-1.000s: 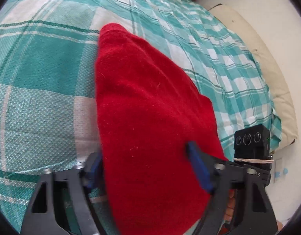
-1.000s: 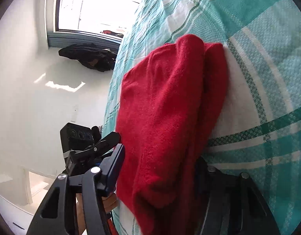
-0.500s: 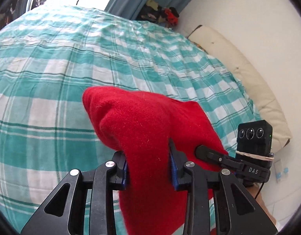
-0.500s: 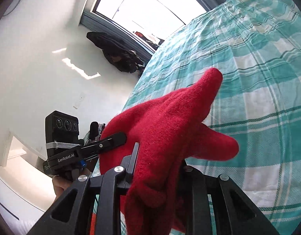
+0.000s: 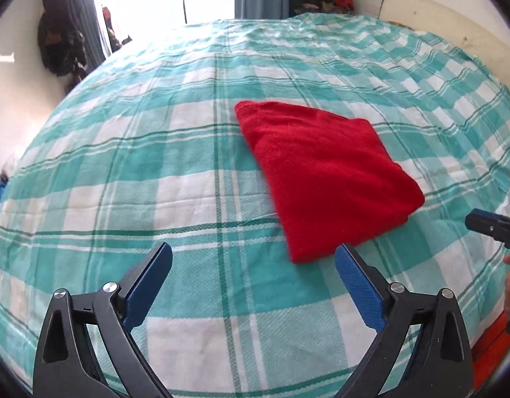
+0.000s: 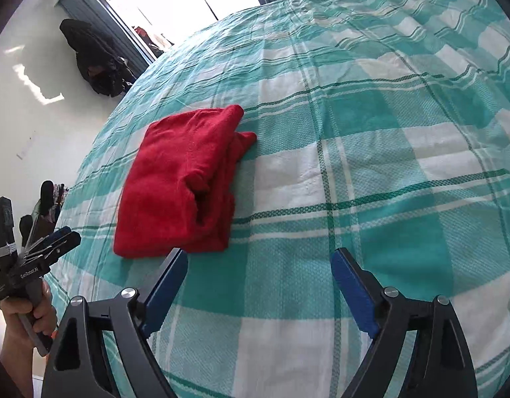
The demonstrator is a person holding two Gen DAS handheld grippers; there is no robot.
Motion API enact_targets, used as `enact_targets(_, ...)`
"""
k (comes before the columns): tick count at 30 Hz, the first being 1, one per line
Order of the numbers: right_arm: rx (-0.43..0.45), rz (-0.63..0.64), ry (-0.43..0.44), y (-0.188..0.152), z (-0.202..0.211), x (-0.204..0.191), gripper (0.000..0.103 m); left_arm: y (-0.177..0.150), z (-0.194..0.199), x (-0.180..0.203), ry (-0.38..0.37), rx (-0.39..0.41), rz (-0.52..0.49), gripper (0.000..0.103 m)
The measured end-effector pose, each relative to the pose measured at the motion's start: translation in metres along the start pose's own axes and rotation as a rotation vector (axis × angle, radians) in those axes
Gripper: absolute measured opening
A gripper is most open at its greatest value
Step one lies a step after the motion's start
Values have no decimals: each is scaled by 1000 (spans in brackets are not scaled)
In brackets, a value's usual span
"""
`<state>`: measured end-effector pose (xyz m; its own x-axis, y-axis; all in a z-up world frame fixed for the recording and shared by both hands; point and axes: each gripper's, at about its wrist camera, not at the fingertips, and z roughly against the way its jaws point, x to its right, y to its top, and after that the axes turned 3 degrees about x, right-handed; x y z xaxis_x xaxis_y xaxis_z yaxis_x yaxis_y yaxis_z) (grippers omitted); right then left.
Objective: Fold small clothes
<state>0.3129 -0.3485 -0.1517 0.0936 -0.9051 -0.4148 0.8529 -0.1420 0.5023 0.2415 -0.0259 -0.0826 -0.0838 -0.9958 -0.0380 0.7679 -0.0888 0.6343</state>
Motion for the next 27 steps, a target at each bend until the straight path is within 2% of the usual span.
enact_targets(1,7,17,-17,-7,12,-8,97,-4,10,7,18,9,-9,102)
enact_targets(3,50,43,-67,-23,37,-21,103,-9,28,16,54,22,-10,102)
enact_targets(6,135,99,-105,-40,70,-44,103,-15,52,22,87,41,-1,102)
enact_targets(9,177,145,-120,-52,97,-70,103,-22,75,23,133,51,12,102)
enact_targets(13,171,236,-161,-66,118,-103,103,-32,103,23,158,67,17,102)
enact_targets(18,157,293,-154,-82,134,-129,103,-41,126,24,150,47,10,102)
enact_targets(22,134,305,-158,-93,146,-143,103,-52,136,23,150,-23,-11,102)
enact_targets(27,82,344,-203,-115,159,-156,103,-70,153,20,117,-50,-20,102)
